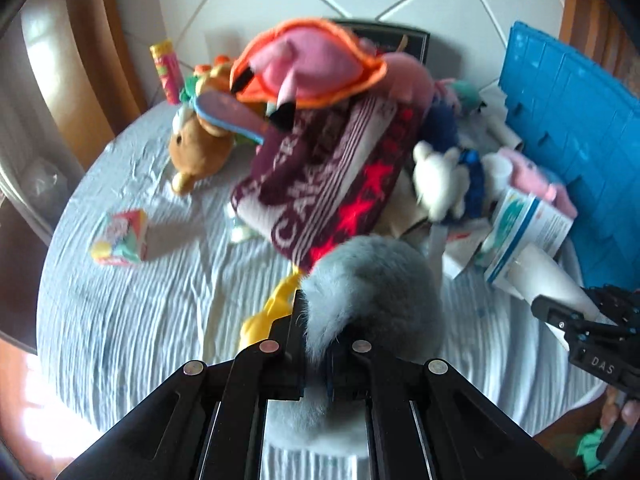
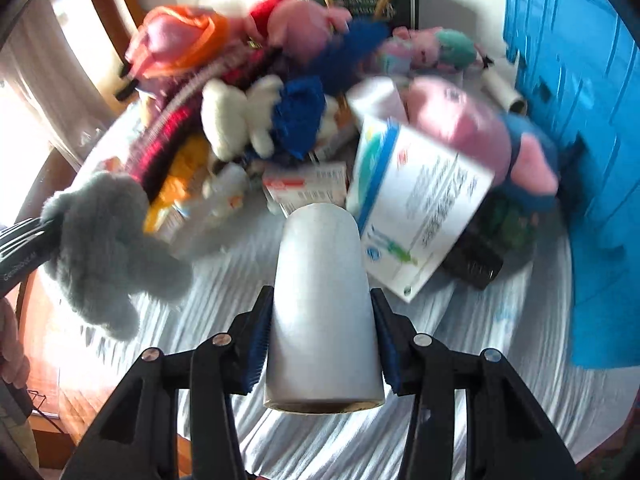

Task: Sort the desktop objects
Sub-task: 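Lift the paper roll and grey fluffy plush and carry both over the blue crate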

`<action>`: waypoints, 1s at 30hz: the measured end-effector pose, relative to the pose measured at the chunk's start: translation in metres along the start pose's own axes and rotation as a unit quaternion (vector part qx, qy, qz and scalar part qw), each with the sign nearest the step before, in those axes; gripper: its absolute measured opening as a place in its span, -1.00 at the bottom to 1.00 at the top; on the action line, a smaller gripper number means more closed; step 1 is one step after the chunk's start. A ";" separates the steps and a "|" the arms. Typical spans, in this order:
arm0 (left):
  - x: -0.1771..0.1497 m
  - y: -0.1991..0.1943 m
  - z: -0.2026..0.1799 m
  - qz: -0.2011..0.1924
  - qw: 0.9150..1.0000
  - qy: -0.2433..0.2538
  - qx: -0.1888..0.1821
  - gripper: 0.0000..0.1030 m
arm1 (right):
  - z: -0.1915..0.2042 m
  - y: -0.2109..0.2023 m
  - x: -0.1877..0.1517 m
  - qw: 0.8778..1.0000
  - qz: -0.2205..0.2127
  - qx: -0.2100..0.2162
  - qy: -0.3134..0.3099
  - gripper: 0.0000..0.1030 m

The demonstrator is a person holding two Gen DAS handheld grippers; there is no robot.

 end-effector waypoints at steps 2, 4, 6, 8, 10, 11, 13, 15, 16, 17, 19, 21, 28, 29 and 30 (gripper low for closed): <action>0.008 -0.010 -0.002 -0.012 1.000 -0.001 0.002 -0.88 | 0.012 -0.015 0.010 1.000 -0.016 0.006 -0.009 -0.11; 0.017 -0.019 -0.002 -0.022 1.000 -0.004 0.006 -0.88 | 0.023 -0.026 0.022 0.999 -0.030 0.011 -0.019 -0.11; 0.026 -0.028 -0.001 -0.034 0.999 -0.008 0.012 -0.88 | 0.028 -0.039 0.028 0.998 -0.044 0.016 -0.031 -0.11; 0.036 -0.037 0.000 -0.046 0.999 -0.013 0.020 -0.88 | 0.032 -0.051 0.039 0.997 -0.059 0.022 -0.043 -0.11; 0.045 -0.044 0.001 -0.055 0.998 -0.018 0.030 -0.88 | 0.042 -0.061 0.045 0.995 -0.072 0.028 -0.057 -0.11; 0.048 -0.047 0.002 -0.058 0.998 -0.021 0.034 -0.88 | 0.046 -0.069 0.049 0.994 -0.079 0.031 -0.063 -0.11; 0.056 -0.052 0.004 -0.064 0.997 -0.029 0.044 -0.88 | 0.055 -0.083 0.059 0.992 -0.094 0.040 -0.078 -0.11; 0.063 -0.057 0.006 -0.069 0.996 -0.037 0.052 -0.88 | 0.061 -0.093 0.068 0.989 -0.106 0.046 -0.090 -0.11; 0.066 -0.061 0.007 -0.074 0.995 -0.039 0.056 -0.88 | 0.065 -0.098 0.073 0.988 -0.112 0.049 -0.097 -0.11; 0.070 -0.065 0.008 -0.079 0.994 -0.042 0.060 -0.88 | 0.070 -0.104 0.078 0.986 -0.119 0.053 -0.105 -0.11; 0.079 -0.075 0.011 -0.091 0.992 -0.048 0.067 -0.88 | 0.077 -0.115 0.086 0.983 -0.131 0.057 -0.116 -0.11; 0.087 -0.086 0.015 -0.102 0.991 -0.052 0.072 -0.88 | 0.081 -0.125 0.093 0.981 -0.141 0.061 -0.121 -0.11; 0.114 -0.111 0.025 -0.132 0.987 -0.044 0.080 -0.88 | 0.095 -0.163 0.115 0.974 -0.180 0.057 -0.124 -0.11; 0.116 -0.113 0.025 -0.133 0.987 -0.043 0.078 -0.88 | 0.095 -0.167 0.117 0.974 -0.184 0.055 -0.121 -0.11; 0.119 -0.116 0.026 -0.136 0.987 -0.043 0.076 -0.88 | 0.096 -0.171 0.119 0.974 -0.187 0.053 -0.118 -0.11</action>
Point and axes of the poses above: each gripper's, at about its wrist camera, not at the fingertips, and y roughly the way its jaws point, z to its left, x to its top, the point moved 9 cm from there along y, roughly the way its jaws point, and after that the axes turned 10 degrees about y, right-handed, at the moved point
